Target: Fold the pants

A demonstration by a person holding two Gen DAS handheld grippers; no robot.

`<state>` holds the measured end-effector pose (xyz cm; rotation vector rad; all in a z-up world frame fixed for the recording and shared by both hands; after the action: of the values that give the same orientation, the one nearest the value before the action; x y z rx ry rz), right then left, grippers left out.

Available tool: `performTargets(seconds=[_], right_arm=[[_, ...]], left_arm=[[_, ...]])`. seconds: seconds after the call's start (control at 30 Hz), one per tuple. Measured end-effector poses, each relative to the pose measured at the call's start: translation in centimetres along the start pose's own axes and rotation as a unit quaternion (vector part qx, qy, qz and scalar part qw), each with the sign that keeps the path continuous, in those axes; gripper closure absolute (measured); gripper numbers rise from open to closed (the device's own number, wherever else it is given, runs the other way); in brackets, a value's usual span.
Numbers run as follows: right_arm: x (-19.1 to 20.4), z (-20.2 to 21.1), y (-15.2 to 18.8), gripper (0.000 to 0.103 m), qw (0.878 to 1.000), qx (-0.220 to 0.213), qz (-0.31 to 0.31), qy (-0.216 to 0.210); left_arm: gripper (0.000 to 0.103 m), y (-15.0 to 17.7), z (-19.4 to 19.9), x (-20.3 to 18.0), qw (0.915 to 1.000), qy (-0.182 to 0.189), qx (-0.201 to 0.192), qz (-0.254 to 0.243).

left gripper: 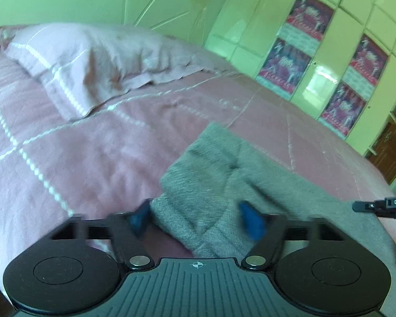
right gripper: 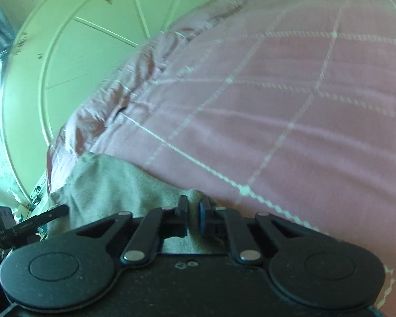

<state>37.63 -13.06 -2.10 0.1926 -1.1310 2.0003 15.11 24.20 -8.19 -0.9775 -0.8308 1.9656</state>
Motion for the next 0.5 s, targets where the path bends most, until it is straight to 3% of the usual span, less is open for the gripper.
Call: performTargets(seconds=[0.1,0.17,0.2,0.23,0.27,0.33,0.4,0.5], right_arm=[[0.5,1.4,-0.7,0.103,0.999,-0.032,0.021,0.023],[0.2,-0.5,0.0,0.103,0.996,0.000,0.046,0.072],[-0.6,-2.0,0.7,0.103,0.995,0.029,0.034,0.091],[-1.3,-2.9,1.3,0.103,0.995,0.032,0.018,0.095],[-1.6,-2.8,1.3,0.103,0.995,0.020,0.004,0.096],[-1.8,-1.7,1.1,0.091,0.994,0.001,-0.038,0.100],[-1.2,1.6,1.2,0.089,0.989,-0.058,-0.042,0.132],[-0.7,8.0,2.7,0.088,0.981,-0.121,-0.046,0.143]], left_arm=[[0.048,0.1,1.0,-0.8,0.9992,-0.016,-0.031,-0.020],[0.048,0.3,0.2,-1.3,0.9984,-0.032,-0.021,-0.040],[0.046,0.4,-0.2,-1.3,0.9983,-0.037,-0.012,-0.042],[0.043,0.3,-0.5,-1.2,0.9985,-0.039,-0.002,-0.039],[0.039,0.2,-0.6,-1.0,0.9986,-0.041,0.001,-0.034],[0.017,0.1,-0.4,-0.4,0.9986,-0.049,0.005,-0.022],[0.000,0.0,0.1,0.4,0.9977,-0.067,-0.002,0.003],[0.000,0.0,1.7,0.0,0.9959,-0.077,-0.047,0.001]])
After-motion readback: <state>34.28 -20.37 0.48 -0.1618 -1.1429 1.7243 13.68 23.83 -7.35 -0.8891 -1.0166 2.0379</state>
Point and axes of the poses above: each gripper's, at about its wrist camera, not at the fingertips, and z roughly against the way its jaws point, x to its left, y to its underside, the point moved 1 cm from there along -z, roughly the way its jaws point, and after that the axes turned 2 degrees about -x, right-handed, at the moved point
